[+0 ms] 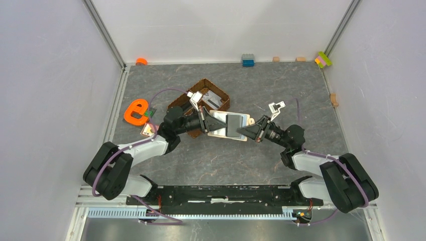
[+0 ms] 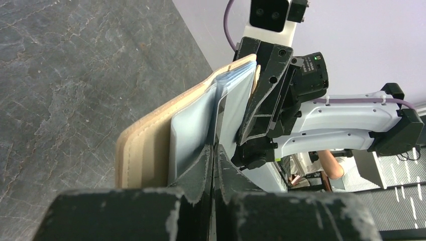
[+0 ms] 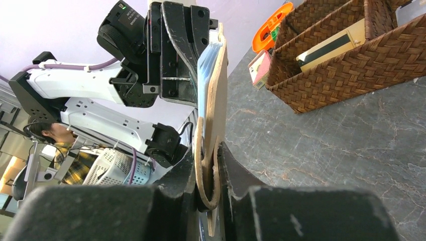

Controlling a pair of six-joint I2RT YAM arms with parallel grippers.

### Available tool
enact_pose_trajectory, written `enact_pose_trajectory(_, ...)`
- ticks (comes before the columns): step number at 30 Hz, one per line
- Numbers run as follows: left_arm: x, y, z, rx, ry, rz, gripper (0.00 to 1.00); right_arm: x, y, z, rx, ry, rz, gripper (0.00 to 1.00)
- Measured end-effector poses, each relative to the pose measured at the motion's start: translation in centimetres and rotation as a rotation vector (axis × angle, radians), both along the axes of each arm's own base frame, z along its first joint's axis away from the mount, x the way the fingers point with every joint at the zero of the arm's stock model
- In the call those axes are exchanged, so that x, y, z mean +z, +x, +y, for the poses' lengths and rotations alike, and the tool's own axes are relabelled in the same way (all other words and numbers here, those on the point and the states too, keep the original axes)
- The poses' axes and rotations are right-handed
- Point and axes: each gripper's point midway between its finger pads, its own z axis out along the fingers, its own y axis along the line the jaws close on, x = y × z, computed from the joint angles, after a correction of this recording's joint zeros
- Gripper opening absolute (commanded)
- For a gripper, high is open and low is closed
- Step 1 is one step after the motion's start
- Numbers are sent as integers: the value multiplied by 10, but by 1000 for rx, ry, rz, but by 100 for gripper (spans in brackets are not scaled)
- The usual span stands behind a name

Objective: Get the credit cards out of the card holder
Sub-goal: Remove the credit card from the card holder.

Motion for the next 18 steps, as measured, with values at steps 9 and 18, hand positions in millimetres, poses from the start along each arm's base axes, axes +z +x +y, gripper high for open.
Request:
enact_pose_trajectory(9, 2, 11, 6, 43, -4, -7, 2, 2, -1, -8, -10, 25, 2, 15)
enact_pose_trajectory(18, 15, 8, 4, 24, -46, -43, 31, 2, -2, -7, -1, 27, 5, 15)
